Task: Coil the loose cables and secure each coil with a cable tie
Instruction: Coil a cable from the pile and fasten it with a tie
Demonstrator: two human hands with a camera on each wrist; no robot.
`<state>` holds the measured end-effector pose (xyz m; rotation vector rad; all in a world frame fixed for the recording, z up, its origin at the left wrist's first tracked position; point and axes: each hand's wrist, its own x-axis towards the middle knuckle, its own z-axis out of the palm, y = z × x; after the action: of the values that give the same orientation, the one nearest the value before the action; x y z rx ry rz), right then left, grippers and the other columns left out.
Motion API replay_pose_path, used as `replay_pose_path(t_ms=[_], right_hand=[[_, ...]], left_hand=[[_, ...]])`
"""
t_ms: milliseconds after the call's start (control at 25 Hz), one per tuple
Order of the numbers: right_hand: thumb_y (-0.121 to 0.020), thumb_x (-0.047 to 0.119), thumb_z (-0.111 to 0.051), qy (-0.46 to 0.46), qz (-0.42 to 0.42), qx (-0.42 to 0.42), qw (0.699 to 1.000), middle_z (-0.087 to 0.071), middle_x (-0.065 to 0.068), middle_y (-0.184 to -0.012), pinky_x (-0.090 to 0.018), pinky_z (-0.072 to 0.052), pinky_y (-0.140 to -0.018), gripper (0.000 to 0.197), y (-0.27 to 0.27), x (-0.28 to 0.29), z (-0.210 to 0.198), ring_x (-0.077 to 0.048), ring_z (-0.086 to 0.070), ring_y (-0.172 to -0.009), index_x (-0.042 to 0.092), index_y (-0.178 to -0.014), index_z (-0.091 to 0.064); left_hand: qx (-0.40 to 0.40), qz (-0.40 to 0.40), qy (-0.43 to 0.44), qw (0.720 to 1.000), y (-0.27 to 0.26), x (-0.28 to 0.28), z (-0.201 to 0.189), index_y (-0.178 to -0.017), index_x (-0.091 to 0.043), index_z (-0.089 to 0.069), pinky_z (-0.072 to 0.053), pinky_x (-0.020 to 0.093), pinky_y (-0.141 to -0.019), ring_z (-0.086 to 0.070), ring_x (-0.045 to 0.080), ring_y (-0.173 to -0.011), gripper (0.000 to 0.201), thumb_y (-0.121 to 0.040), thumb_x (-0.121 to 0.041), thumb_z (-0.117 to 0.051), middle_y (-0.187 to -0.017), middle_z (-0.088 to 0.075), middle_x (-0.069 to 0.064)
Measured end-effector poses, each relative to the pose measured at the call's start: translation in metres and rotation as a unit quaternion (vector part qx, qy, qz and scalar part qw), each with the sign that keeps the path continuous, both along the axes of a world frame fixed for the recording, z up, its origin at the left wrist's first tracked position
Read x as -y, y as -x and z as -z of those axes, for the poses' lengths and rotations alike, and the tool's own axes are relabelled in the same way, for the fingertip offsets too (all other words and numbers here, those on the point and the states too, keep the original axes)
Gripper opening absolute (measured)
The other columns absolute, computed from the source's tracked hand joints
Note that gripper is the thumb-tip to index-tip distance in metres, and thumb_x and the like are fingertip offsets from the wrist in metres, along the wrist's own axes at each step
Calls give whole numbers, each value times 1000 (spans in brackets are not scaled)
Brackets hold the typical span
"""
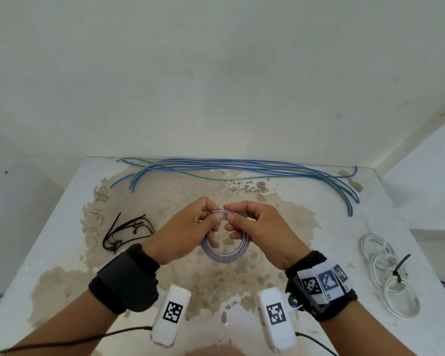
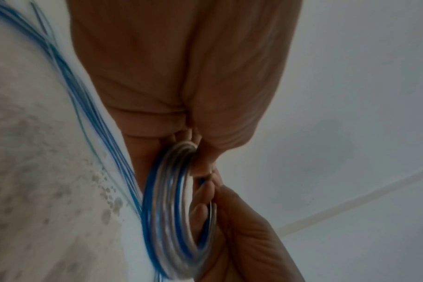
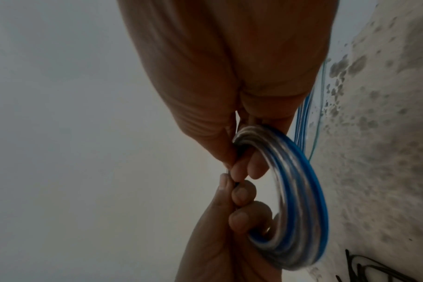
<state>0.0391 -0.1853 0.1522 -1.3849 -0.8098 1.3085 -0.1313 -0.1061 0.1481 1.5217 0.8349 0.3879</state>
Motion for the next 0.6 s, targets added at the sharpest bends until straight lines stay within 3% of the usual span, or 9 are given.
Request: replay_pose_path(t_ms=[120, 200, 280, 520, 600], right_hand=[[-93, 8, -71, 13, 6, -2, 1000, -75, -10, -95, -31, -63, -71, 20, -2, 0, -5, -18, -75, -85, 10, -112, -74], [-93, 14, -72, 36, -24, -6, 999, -77, -11, -104, -36, -61, -79, 23, -6, 2, -8, -19, -76, -91, 16, -116, -73], [-94, 15, -70, 51, -38, -6, 998, -78, -9, -104, -34, -60, -78, 23, -8, 5, -9, -18, -76, -89, 17, -117, -72], [-88, 15, -77, 69, -33, 9, 997, -76, -20, -96, -31, -62, -66, 24, -10, 18, -1, -24, -77, -87, 5, -109, -68], [-87, 14, -78, 64, -18, 14, 998, -77, -17, -90, -30, -61, -67, 26, -14, 21, 2, -23, -77, -84, 2, -107, -67]], left_hand=[[21, -31, 0, 999, -5, 5, 6, -105, -10, -52, -54, 38, -67, -45, 6, -59, 9, -105, -18, -48, -75, -50, -1], [22, -32, -7, 999, -7, 5, 8, -104, -11, -52, -52, 35, -65, -46, 6, -60, 9, -105, -19, -49, -73, -52, -4], [22, -27, -6, 999, -5, 3, 9, -102, -11, -54, -53, 36, -65, -49, 7, -61, 8, -103, -19, -52, -71, -56, -7], [10, 35, 35, 999, -8, 10, 16, -105, -8, -56, -58, 38, -63, -54, 8, -63, 13, -102, -20, -56, -74, -62, 0], [10, 15, 57, 998, -16, 17, 17, -109, -9, -57, -59, 41, -67, -57, 10, -63, 13, -102, -20, -56, -75, -64, 0]])
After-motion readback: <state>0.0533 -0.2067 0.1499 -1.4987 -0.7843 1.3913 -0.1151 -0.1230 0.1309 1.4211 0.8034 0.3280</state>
